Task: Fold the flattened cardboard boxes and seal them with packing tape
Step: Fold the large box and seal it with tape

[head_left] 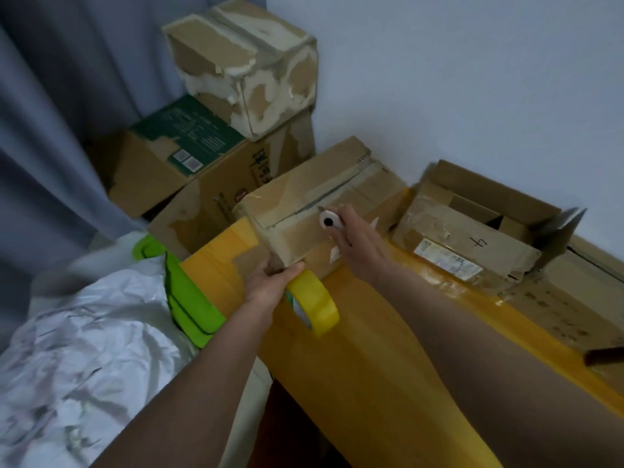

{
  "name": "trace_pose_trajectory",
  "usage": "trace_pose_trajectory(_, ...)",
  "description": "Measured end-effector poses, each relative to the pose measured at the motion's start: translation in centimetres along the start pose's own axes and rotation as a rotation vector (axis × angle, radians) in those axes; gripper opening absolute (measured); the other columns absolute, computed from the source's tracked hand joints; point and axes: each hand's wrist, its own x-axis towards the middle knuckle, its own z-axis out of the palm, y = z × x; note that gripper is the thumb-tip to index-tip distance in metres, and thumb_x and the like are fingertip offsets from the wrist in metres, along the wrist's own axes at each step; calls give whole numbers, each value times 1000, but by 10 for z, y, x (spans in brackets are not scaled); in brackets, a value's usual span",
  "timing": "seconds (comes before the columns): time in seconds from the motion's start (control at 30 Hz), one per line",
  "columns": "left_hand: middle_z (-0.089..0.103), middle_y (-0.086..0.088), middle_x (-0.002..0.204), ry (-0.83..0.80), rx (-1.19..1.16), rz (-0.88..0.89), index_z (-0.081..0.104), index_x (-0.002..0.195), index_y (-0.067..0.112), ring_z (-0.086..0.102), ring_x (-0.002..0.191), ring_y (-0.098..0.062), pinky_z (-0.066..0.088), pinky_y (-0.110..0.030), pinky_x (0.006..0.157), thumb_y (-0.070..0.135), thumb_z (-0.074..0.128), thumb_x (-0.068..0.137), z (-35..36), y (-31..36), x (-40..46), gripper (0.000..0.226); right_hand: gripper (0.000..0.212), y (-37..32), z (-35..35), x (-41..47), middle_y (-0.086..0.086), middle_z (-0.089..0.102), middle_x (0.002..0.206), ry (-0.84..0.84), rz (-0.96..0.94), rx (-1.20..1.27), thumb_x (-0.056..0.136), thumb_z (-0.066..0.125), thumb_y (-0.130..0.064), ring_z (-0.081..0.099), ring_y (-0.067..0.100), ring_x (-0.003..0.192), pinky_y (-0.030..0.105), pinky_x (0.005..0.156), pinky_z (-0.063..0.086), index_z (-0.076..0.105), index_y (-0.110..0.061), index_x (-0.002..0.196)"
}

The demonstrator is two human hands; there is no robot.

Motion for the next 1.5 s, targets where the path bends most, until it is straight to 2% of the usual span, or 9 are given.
trace_pose_trajectory(0.27, 53, -4, 138, -76, 184, 46, 38, 148, 26, 53, 122, -28, 46, -40, 100, 39, 74, 83, -39, 32, 49, 75, 12, -15, 29, 41, 1, 48, 91, -120, 118, -72, 101, 41, -28, 48, 21, 85, 35, 72, 36, 38, -18, 96)
trace_pose_trajectory(0.4, 62, -1, 118, -193, 140, 33, 47, 140, 29, 60, 112, -25, 49, -46, 99, 34, 74, 83, -38, 52, 74, 63, 15, -32, 46, 58, -5, 46, 79, -146, 129, 289, 100, 44, -27, 44, 13, 69, 36, 66, 37, 42, -25, 85)
trace_pose_trajectory(0.6, 62, 5, 109, -230, -177, -56, 45, 122, 34, 61, 108, -23, 49, -47, 98, 18, 82, 73, -35, 62, 87, 64, 36, -26, 63, 69, 30, 54, 100, -113, 195, 441, 93, 42, -40, 52, 34, 81, 43, 69, 41, 46, -5, 97)
trace_pose_trajectory(0.73, 59, 4, 126, -319, -81, -71, 41, 139, 33, 61, 108, -19, 54, -43, 88, 17, 87, 68, -33, 38, 73, 86, 20, -23, 61, 70, -2, 52, 82, -126, 178, 463, 101, 44, -25, 47, 11, 72, 33, 68, 38, 46, -9, 88)
trace_pose_trajectory(0.87, 55, 4, 122, -355, 62, -72, 40, 130, 31, 56, 98, -9, 47, -25, 70, 23, 83, 74, -42, 39, 77, 72, 23, -27, 62, 69, -22, 55, 74, -148, 166, 441, 102, 41, -15, 47, -9, 66, 18, 63, 36, 37, -17, 79)
trace_pose_trajectory(1.0, 60, 9, 108, -385, 188, -117, 51, 125, 22, 57, 92, -6, 43, -25, 66, 34, 82, 74, -46, 45, 83, 61, 23, -23, 72, 70, 12, 56, 91, -109, 128, 387, 98, 43, -39, 60, 20, 93, 43, 72, 44, 39, -24, 80)
trace_pose_trajectory(1.2, 46, -7, 144, -335, 191, -328, 39, 144, 18, 48, 126, -29, 42, -46, 104, 72, 84, 31, -42, 21, 83, 134, 25, -23, 69, 74, -5, 35, 77, -93, 84, 325, 101, 43, -20, 33, 10, 68, 28, 64, 32, 37, -24, 77)
trace_pose_trajectory(1.33, 53, 0, 127, -191, 183, -46, 51, 122, 24, 51, 110, -19, 46, -34, 84, 24, 87, 69, -33, 17, 86, 64, 18, -24, 65, 79, 11, 51, 85, -109, 134, 401, 101, 44, -25, 43, 20, 71, 34, 65, 37, 44, -20, 83)
trace_pose_trajectory(1.5, 63, 0, 112, -116, 91, 70, 64, 101, 16, 56, 101, -16, 46, -27, 74, 9, 78, 78, -26, 11, 85, 29, 21, -28, 62, 81, -1, 46, 77, -90, 142, 425, 101, 45, -21, 40, 8, 63, 21, 58, 35, 43, -25, 80)
